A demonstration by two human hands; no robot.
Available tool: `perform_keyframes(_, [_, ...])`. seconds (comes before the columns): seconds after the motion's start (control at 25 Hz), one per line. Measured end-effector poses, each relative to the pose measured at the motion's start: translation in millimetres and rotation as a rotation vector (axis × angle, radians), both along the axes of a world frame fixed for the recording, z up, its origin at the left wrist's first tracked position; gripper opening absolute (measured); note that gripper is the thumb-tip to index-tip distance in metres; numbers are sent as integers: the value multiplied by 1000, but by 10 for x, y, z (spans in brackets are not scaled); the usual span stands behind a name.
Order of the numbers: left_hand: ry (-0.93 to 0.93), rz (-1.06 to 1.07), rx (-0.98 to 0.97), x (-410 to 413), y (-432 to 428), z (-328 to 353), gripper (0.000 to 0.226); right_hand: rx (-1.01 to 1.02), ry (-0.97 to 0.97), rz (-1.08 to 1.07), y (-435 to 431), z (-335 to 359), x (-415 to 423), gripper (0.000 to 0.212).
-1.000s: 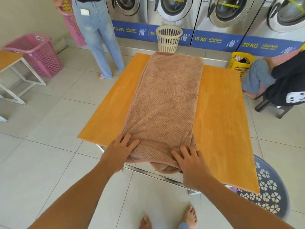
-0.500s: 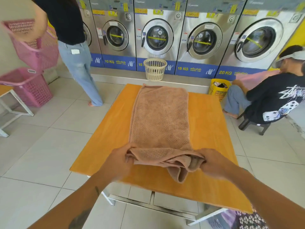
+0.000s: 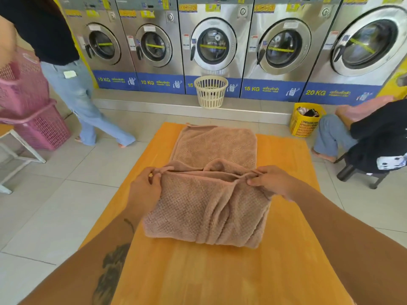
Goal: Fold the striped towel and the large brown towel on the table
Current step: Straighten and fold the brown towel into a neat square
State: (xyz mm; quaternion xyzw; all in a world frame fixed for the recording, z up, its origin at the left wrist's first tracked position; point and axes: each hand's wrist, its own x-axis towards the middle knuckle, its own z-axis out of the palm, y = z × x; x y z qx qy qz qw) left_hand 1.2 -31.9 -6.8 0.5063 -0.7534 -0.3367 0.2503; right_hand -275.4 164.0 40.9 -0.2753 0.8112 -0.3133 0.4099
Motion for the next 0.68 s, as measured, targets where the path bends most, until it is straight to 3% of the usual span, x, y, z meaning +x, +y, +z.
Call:
perform_keyframes(0.12, [-88,154,-123,-293,-124,38,35,48,445,-84,-215,-261,-153,21])
perform_keyframes(0.24, [-257,-149,-426,-409,85,-206,38,-152,873,30,-121,-586,193,32])
perform_keyframes(0.32, [-418,-333,-374,-489,329,-389,46,-165,873,214,-32,-781,516,38])
perform_keyframes(0.44, [-676,-415,-110,-498,467,-685,59,162,698,317,72,-1075,625,55])
perform_keyframes(0.56, [-802,-522,-164,-359,263,-848,60,364,668,362,8,-1134,334,56])
perform_keyframes(0.68, [-800,-555,-199,-303,43,-869,55,298,675,219,-79,-919,402,54])
